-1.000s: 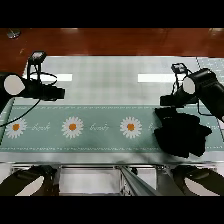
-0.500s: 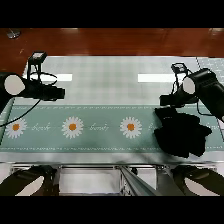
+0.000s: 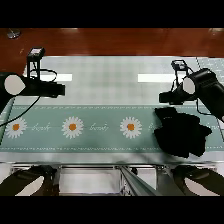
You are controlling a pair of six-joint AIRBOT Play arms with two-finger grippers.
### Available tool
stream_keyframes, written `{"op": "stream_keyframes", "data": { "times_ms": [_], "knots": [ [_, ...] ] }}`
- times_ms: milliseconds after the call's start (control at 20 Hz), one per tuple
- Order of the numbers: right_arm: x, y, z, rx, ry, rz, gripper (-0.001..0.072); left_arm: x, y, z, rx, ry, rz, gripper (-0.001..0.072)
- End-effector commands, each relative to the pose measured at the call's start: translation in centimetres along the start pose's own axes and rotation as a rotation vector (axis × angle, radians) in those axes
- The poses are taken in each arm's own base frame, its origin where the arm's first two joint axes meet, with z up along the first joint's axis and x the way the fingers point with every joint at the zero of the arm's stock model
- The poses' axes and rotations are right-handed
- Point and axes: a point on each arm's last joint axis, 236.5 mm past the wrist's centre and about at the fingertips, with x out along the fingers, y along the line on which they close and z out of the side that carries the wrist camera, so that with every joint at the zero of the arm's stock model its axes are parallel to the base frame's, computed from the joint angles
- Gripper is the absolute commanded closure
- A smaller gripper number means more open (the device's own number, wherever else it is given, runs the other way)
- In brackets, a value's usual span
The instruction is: Fold the shirts.
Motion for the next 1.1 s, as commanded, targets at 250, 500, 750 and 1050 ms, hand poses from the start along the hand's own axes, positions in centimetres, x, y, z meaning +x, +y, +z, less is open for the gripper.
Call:
{"op": "stream_keyframes", "data": {
  "times_ms": [250,500,750,1050],
  "knots": [
    [-4.0,-7.0,-3.0,-0.163,0.093,-0.213,0.0077,-4.7,-0.1,-3.8,0.085,0.212,0.004,0.0003],
    [-3.9,-8.4,-7.8,0.165,-0.069,-0.088,0.0079,-7.8,-2.8,-7.0,0.003,0.009,-0.11,0.0004],
    [4.2,-6.8,-12.3,0.272,-0.016,-0.05,0.0079,-2.6,-1.3,-12.8,-0.218,-0.012,-0.098,0.0004],
    [8.8,-3.2,-13.6,0.183,0.25,0.015,0.0133,1.5,-0.8,-14.6,-0.221,0.112,-0.061,0.0004]
  ]
}}
